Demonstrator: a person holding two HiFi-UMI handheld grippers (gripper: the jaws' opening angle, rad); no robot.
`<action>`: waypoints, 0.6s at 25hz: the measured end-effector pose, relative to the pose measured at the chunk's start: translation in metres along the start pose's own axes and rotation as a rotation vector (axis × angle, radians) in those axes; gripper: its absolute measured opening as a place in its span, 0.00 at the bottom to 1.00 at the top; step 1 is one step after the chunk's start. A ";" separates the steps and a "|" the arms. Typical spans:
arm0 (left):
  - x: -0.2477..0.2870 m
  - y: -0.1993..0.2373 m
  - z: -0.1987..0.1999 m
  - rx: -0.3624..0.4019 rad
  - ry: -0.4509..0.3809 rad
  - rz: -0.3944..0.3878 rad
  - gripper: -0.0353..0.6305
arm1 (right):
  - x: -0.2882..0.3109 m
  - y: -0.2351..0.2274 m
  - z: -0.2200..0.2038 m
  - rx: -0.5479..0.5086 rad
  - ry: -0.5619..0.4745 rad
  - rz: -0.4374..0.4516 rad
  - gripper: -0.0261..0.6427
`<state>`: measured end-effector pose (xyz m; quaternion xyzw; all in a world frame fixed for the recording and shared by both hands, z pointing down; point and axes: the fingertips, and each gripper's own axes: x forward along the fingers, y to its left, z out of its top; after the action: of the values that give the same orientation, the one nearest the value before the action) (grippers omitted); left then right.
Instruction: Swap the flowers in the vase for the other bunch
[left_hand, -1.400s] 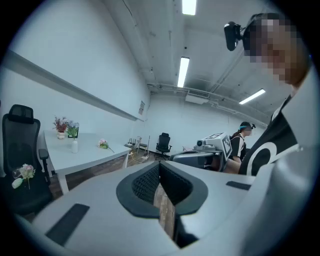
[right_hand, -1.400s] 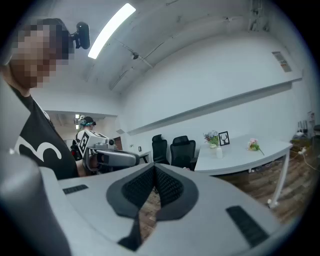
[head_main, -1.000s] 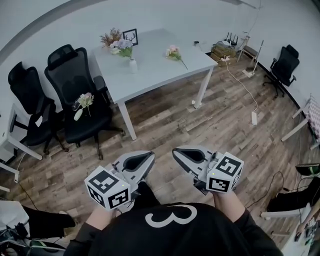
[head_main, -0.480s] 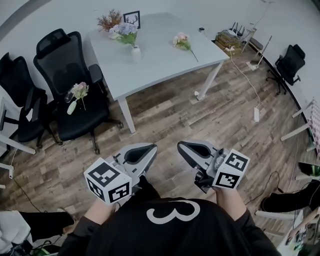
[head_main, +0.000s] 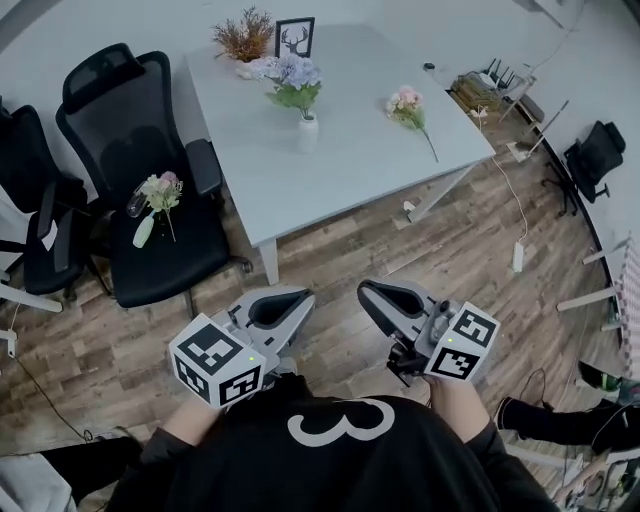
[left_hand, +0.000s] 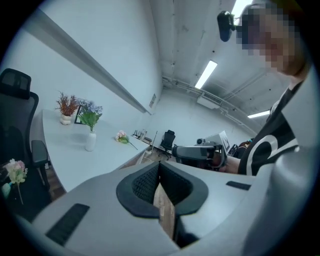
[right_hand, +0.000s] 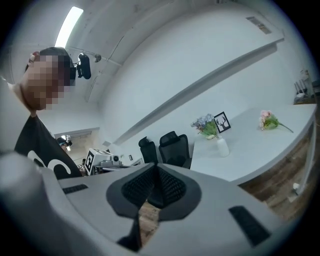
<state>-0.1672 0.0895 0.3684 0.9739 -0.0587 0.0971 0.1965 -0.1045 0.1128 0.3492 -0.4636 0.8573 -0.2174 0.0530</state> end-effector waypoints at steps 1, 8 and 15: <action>-0.002 0.015 0.004 -0.007 0.002 0.007 0.07 | 0.016 -0.006 0.007 0.000 -0.002 0.009 0.05; -0.008 0.089 0.033 -0.063 -0.012 0.028 0.07 | 0.087 -0.028 0.037 -0.162 0.040 0.000 0.06; 0.021 0.114 0.044 -0.078 0.005 0.019 0.07 | 0.104 -0.057 0.043 -0.190 0.038 0.031 0.18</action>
<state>-0.1570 -0.0339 0.3759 0.9647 -0.0711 0.0989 0.2335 -0.1069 -0.0132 0.3464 -0.4491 0.8820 -0.1430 -0.0040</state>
